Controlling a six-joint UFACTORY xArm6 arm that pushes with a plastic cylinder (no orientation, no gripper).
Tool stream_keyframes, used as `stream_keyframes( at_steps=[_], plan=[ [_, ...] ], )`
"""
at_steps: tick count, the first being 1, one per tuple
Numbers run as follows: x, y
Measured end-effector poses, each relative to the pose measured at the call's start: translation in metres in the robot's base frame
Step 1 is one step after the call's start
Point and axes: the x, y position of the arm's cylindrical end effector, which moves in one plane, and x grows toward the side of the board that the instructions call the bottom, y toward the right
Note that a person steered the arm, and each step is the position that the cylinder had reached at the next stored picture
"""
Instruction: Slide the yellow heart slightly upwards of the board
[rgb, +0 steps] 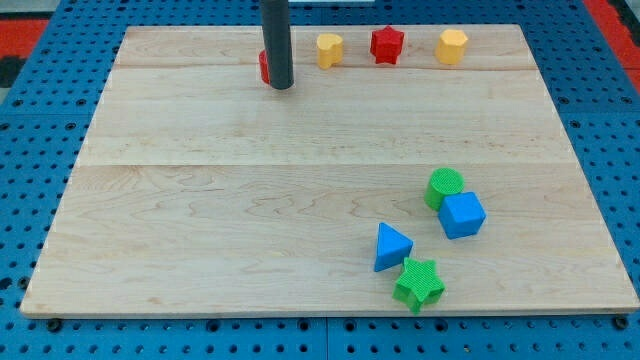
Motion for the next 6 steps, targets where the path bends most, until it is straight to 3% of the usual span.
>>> stream_keyframes(
  at_steps=[2,4,6],
  plan=[
    [-0.034,-0.016],
    [-0.029,0.042],
    [-0.037,0.056]
  ],
)
